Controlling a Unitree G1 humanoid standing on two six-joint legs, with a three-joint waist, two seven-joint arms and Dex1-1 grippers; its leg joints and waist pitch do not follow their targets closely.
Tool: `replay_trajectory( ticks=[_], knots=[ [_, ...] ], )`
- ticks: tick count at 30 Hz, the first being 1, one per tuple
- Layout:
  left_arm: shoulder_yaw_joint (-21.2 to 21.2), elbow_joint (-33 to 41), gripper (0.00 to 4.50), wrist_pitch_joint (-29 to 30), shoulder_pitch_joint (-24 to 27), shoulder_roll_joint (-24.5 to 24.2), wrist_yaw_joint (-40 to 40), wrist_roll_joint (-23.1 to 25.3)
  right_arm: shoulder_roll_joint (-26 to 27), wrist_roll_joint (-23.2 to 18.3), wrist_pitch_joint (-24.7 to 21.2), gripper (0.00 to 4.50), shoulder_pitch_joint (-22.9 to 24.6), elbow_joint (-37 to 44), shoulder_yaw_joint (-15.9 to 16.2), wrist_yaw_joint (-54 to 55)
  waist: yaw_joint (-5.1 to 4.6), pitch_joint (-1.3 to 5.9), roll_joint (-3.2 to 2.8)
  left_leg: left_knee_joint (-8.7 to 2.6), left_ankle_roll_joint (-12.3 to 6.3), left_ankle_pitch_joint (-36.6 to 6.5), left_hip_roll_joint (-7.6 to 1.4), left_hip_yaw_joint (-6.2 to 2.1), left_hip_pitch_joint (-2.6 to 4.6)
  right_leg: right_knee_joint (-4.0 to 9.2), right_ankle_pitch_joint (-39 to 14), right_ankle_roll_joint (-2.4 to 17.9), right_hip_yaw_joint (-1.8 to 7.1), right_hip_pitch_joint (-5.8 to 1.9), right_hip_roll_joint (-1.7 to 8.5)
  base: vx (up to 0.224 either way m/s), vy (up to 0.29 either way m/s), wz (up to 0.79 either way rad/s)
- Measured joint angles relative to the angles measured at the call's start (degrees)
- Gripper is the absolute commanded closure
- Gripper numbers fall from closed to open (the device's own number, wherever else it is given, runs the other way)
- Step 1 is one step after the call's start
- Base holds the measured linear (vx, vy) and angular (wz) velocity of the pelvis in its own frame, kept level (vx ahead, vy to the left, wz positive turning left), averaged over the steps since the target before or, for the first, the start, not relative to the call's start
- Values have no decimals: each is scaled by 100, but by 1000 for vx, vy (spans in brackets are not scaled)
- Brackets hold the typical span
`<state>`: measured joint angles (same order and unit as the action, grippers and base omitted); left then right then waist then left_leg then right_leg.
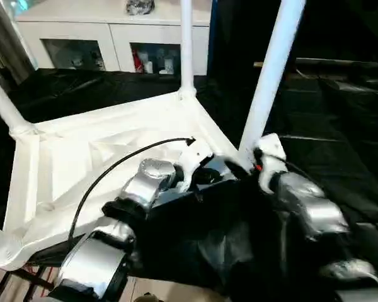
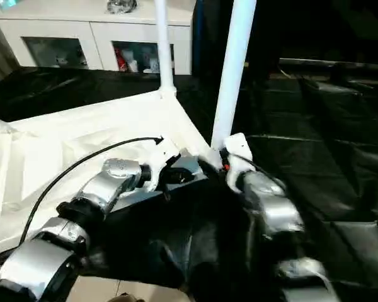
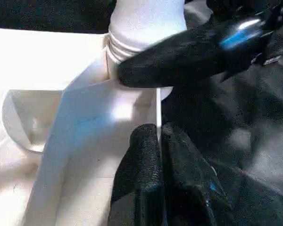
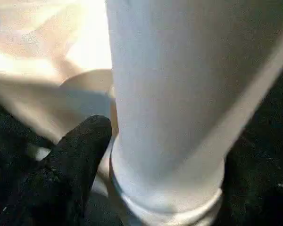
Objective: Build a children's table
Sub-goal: Rotate leg to tighten
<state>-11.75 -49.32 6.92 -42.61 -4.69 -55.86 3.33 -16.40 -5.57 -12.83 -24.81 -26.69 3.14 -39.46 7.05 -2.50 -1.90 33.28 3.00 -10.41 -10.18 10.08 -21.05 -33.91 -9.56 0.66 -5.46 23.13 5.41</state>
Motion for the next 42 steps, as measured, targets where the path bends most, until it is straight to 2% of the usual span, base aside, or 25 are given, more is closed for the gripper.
replay_trajectory(
  ticks=[6,11,14,17,19,24,28,32,37,42],
  knots=[
    [-84,367,450,-57,245,-272,-590,-62,-280,-196,-43,84,126,186,113,-866,20,-2,-5,8,0,2,-4,0,6,-10,-13,-20,-1,2,-2,0,0,0],
    [-228,813,450,-55,501,-536,-1278,-161,-702,-474,-245,84,286,558,307,-1852,140,-4,-9,15,0,2,-6,0,1,-11,0,3,-1,3,-1,0,0,0],
    [-250,989,450,-37,599,-641,-1527,-196,-797,-591,-300,84,327,642,358,-2165,163,-4,-9,18,1,1,-6,0,-1,-10,0,2,-1,3,-1,0,0,0],
    [-276,1169,450,86,682,-729,-1677,-252,-805,-630,-321,97,341,659,357,-2343,154,-5,-8,20,1,1,-6,0,-1,-11,-1,1,-1,4,-1,0,0,0],
    [-285,1272,450,143,727,-764,-1748,-269,-814,-689,-341,131,357,681,365,-2396,154,-6,-6,20,1,1,-6,0,-1,-11,-11,-16,-1,4,-1,0,0,0],
    [-313,1430,450,204,816,-811,-1837,-297,-842,-762,-466,166,427,801,373,-2449,153,-6,-6,19,1,1,-6,0,-1,-11,-14,-21,-1,4,-1,0,0,0],
    [-313,1458,450,250,825,-812,-1835,-297,-793,-762,-514,174,443,827,400,-2448,154,-6,-6,20,1,1,-6,0,-2,-10,-15,-24,0,4,-1,0,0,0],
    [-291,1283,450,117,767,-687,-1433,-199,-620,-692,-454,178,440,704,299,-2005,135,-5,-6,25,1,2,-6,0,1,-12,-15,-24,0,2,-1,0,0,0],
    [-125,428,450,41,258,-151,-119,-2,56,-395,-385,178,-89,-114,-130,-186,-25,-7,3,38,3,3,-2,0,5,-6,-14,-22,5,-2,0,0,0,0],
    [-22,40,450,18,16,136,562,80,463,-308,-379,178,-335,-409,-386,860,-62,-3,-2,21,4,2,-1,-1,4,-10,-13,-21,3,-1,0,0,0,0]
  ],
)
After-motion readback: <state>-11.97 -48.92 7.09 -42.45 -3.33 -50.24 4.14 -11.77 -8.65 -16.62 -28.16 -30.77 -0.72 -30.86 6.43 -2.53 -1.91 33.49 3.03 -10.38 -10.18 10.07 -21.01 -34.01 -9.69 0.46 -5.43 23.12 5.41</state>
